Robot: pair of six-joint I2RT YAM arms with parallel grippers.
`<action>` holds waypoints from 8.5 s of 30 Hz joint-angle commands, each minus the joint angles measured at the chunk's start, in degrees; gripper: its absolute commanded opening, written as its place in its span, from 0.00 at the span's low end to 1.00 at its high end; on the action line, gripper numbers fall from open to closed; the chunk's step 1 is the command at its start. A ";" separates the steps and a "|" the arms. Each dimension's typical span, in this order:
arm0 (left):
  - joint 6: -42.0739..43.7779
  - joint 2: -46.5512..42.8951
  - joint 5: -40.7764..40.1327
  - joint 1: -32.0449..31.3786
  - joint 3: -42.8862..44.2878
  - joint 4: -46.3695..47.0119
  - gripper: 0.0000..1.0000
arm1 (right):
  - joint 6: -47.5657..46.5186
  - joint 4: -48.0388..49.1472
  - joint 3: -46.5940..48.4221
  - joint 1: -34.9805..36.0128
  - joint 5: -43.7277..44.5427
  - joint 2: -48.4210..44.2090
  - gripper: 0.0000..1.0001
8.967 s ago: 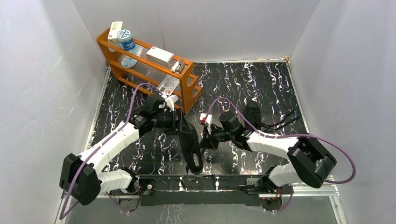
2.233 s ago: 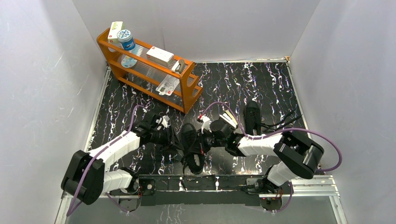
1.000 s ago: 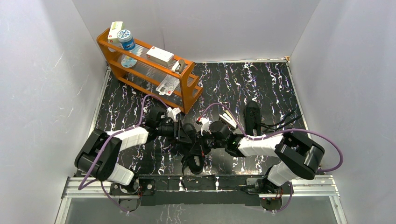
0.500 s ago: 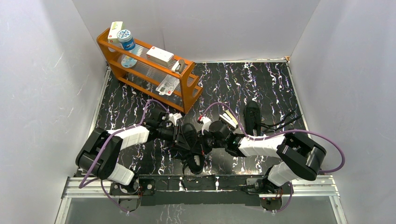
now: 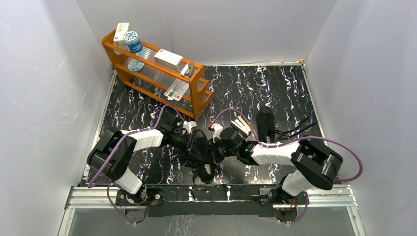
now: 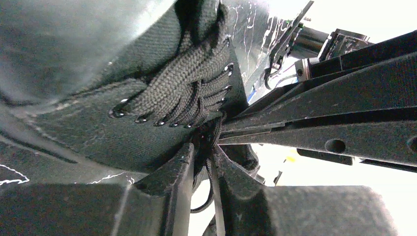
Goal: Tie the shoes
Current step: Cross the shoelace with the shoelace.
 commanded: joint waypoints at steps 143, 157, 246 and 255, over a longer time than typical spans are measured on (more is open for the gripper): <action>-5.88 -26.04 -37.02 -13.11 -8.00 2.37 0.00 | -3.40 17.05 -0.51 -10.58 -22.85 -0.17 0.00; -5.12 -26.23 -36.79 -13.11 -7.41 3.70 0.00 | -25.81 -1.50 8.47 -10.59 -27.88 5.57 0.35; -8.93 -26.48 -18.27 -0.80 -9.77 4.27 0.53 | -35.48 -1.88 12.38 -10.32 -32.42 7.85 0.00; -10.13 -17.75 -9.70 -0.77 -9.20 13.24 0.36 | -35.42 -1.95 12.63 -10.32 -32.69 7.46 0.00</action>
